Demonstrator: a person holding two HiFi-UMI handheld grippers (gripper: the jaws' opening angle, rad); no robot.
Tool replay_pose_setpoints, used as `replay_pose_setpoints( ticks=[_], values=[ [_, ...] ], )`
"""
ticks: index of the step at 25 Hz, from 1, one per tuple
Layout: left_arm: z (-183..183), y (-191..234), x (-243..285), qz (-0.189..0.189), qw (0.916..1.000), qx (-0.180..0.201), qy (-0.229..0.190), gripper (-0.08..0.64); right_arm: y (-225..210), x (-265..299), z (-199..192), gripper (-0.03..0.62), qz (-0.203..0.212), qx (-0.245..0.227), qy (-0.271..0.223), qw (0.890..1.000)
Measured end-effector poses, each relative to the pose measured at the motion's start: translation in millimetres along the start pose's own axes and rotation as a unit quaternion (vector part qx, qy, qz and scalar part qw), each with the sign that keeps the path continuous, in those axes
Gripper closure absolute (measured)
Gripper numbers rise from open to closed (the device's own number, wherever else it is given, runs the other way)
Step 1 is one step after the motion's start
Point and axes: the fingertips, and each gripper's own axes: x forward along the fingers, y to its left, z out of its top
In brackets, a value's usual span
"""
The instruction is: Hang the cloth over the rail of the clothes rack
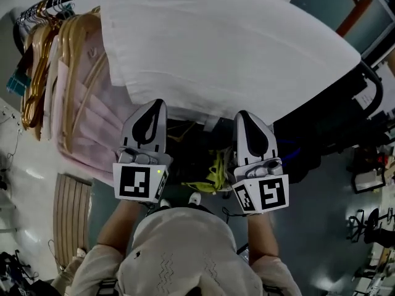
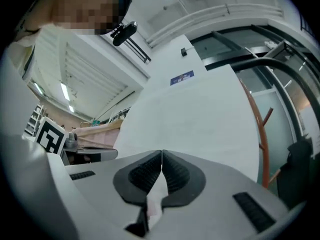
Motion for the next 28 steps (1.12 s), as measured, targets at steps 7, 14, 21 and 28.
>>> replay_pose_setpoints(
  ticks=[7, 14, 21, 28],
  values=[
    [-84, -44, -32, -0.034, 0.9979, -0.045, 0.034, 0.548, 29, -37, -105, 0.574, 0.006, 0.041, 0.071, 0.997],
    [-142, -74, -57, -0.067, 0.9918, -0.055, 0.094, 0.548, 58, -66, -162, 0.574, 0.026, 0.07, 0.115, 0.991],
    [-157, -96, -74, -0.072, 0.9891, -0.04, 0.122, 0.548, 71, -78, -158, 0.574, 0.047, 0.059, 0.108, 0.991],
    [-124, -124, -104, -0.112, 0.9884, -0.039, 0.095, 0.548, 96, -97, -111, 0.574, 0.067, 0.081, 0.075, 0.992]
  ],
)
